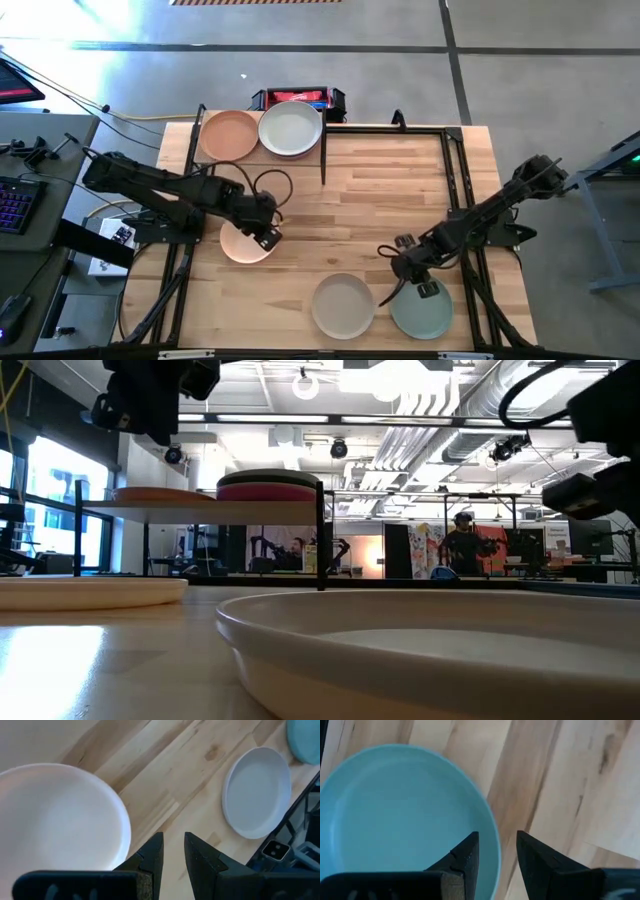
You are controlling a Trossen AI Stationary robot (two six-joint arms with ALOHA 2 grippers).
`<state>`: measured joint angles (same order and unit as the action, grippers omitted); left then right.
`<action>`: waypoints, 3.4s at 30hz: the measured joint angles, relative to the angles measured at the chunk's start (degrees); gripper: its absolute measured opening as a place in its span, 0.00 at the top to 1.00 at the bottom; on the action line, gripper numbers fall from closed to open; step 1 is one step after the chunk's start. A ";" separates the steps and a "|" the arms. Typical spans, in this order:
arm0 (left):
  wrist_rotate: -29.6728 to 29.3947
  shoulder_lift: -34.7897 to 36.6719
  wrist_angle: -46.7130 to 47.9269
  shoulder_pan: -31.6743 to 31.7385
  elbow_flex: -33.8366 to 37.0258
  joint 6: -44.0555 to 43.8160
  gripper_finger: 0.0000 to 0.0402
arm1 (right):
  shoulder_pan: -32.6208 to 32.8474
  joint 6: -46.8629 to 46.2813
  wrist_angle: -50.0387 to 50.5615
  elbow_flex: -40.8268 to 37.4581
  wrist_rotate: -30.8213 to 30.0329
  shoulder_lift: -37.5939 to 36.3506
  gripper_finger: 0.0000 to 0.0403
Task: Place and stack plates onto a shelf
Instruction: Stack the light blue plate on top of the orange plate on the shelf
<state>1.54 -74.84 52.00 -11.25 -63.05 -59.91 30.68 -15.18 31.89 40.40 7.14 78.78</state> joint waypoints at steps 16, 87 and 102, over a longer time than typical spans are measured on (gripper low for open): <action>-0.54 -0.54 -3.05 -3.60 0.00 -3.07 0.84 | 1.75 -1.31 -2.55 -3.11 -2.38 0.00 0.73; 9.94 -0.54 -5.68 2.35 5.27 9.08 0.87 | 1.55 -20.03 23.11 14.66 -5.71 3.50 1.00; 10.05 -0.54 -8.66 9.57 5.27 17.53 0.68 | 0.44 -28.65 31.00 21.71 -11.60 3.49 1.00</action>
<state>11.58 -75.37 43.34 -1.69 -57.78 -42.38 31.12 -43.83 62.89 62.10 -4.46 82.28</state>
